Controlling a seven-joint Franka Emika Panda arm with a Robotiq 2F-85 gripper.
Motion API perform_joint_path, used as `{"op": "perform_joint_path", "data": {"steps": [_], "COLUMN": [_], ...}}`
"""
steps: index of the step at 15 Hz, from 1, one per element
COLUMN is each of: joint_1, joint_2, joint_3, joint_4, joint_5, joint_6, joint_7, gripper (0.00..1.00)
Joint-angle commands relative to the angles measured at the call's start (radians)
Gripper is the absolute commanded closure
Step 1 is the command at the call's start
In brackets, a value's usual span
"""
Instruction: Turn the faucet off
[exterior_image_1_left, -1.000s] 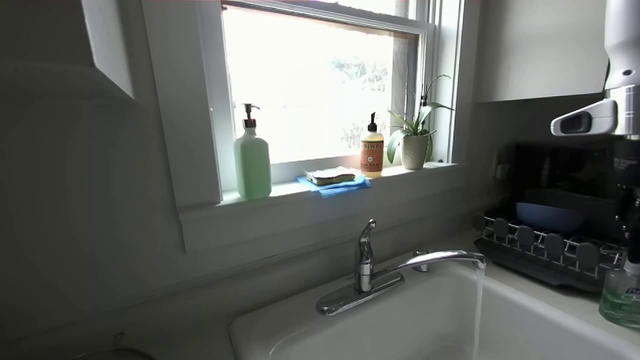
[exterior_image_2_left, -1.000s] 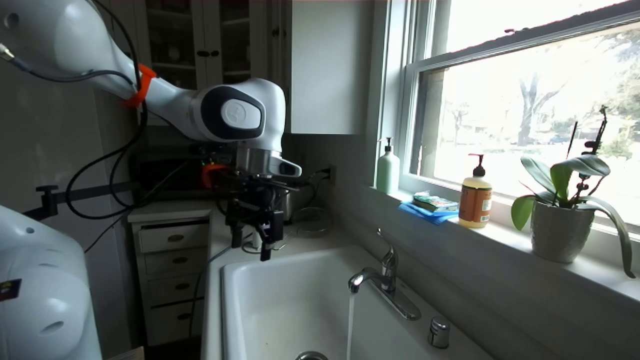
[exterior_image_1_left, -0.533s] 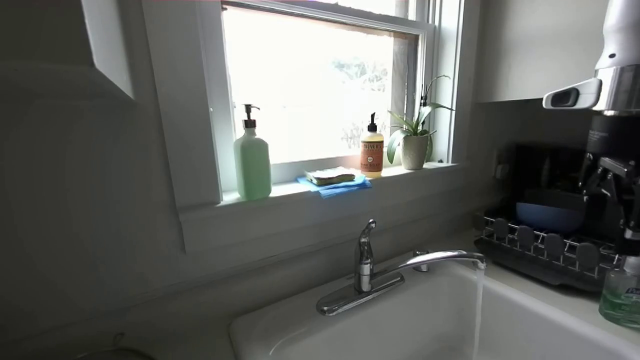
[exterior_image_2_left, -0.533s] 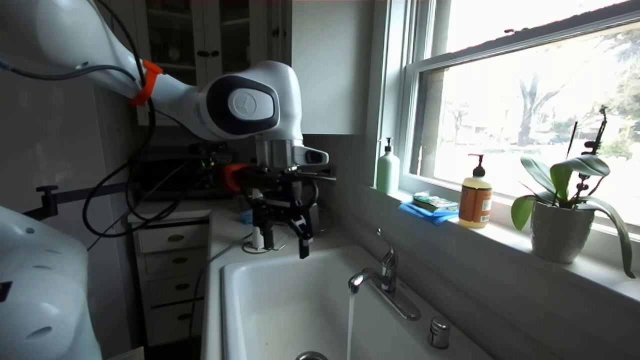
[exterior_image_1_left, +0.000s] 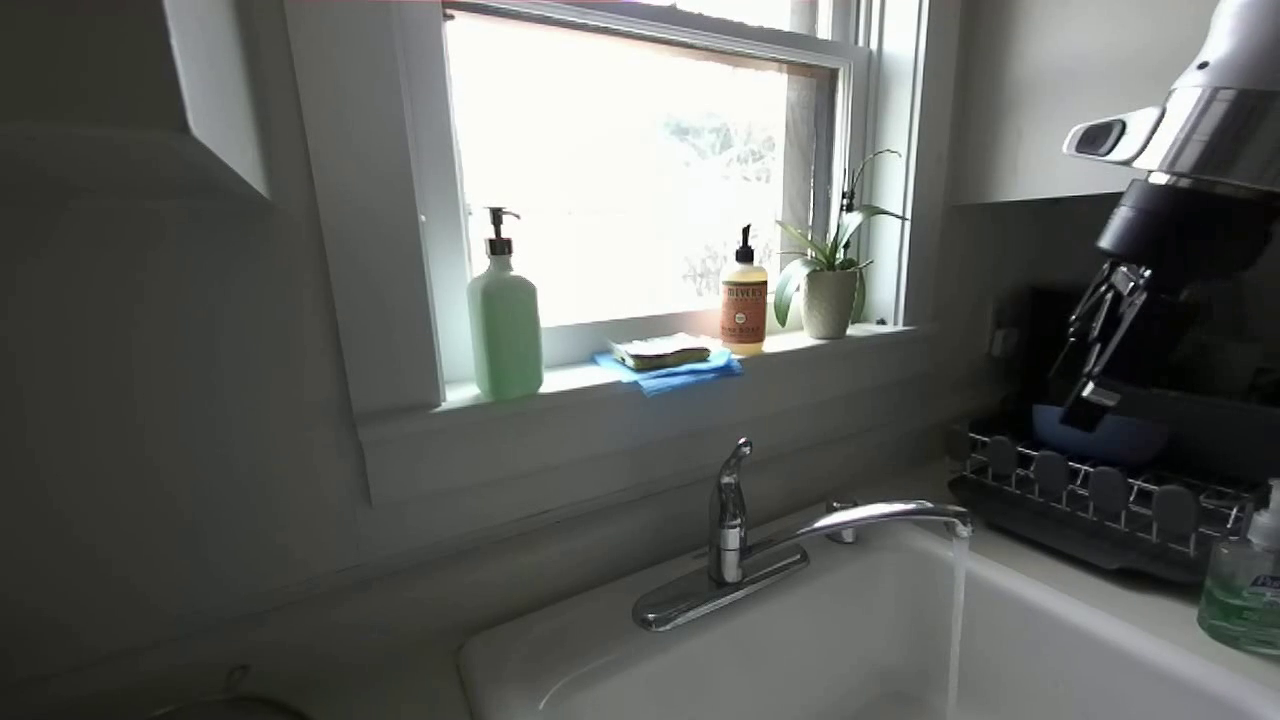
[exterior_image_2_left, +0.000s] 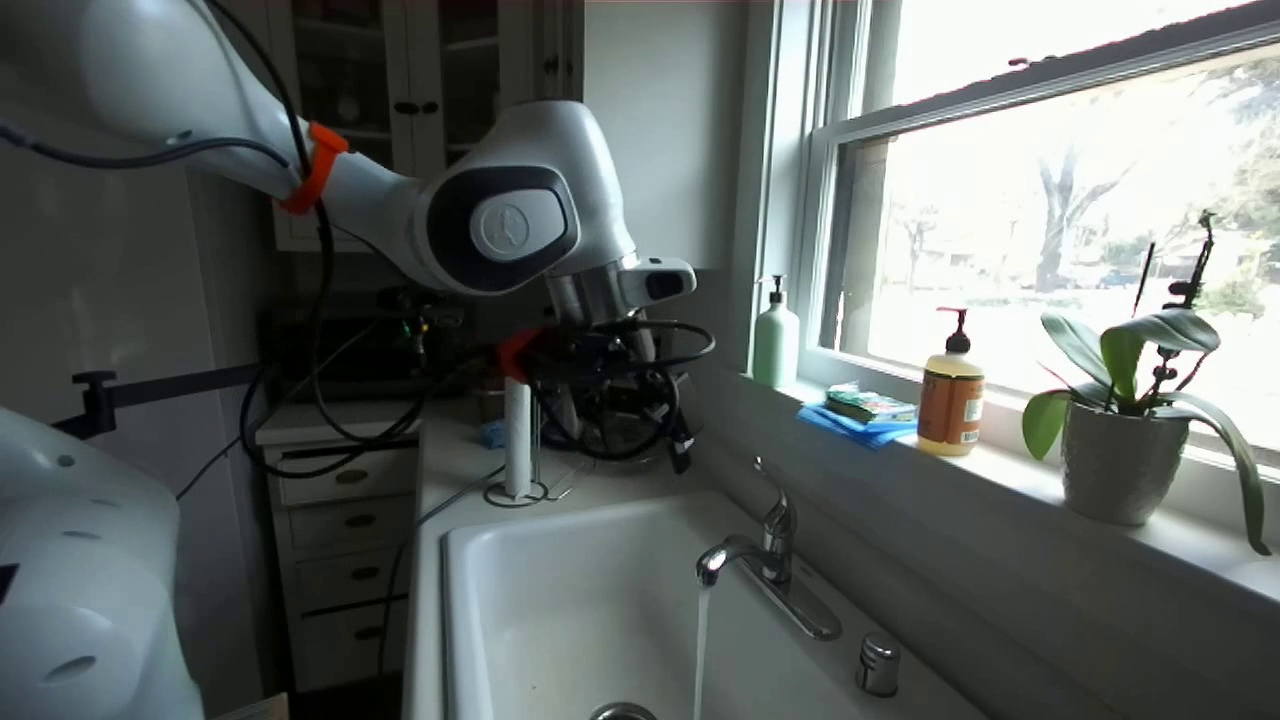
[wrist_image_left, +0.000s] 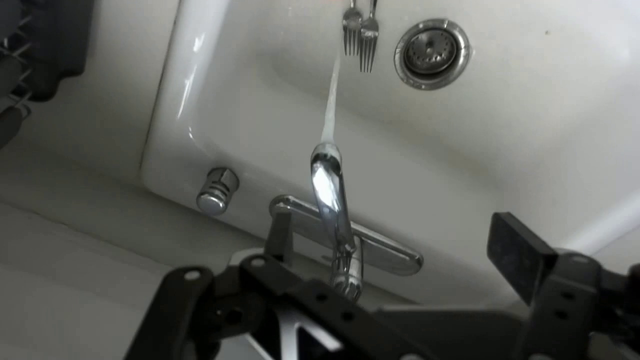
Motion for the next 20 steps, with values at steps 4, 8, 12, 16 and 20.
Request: {"op": "perform_joint_path", "data": {"steps": [4,8,12,16,20], "joint_1": [-0.001,-0.005,-0.007,-0.031,-0.058], "joint_2": [0.235,0.202,0.191,0.198,0.298], "joint_3": [0.071,0.074,0.072,0.080,0.107], "joint_4": [0.129,0.095,0.092,0.091,0.183], "joint_5": [0.047,0.034,0.034,0.017,-0.008], "joint_6": [0.196,0.180,0.182,0.194,0.226], "joint_7": [0.124,0.107,0.107,0.142,0.195], "gripper": [0.00,0.00,0.00,0.00,0.00]}}
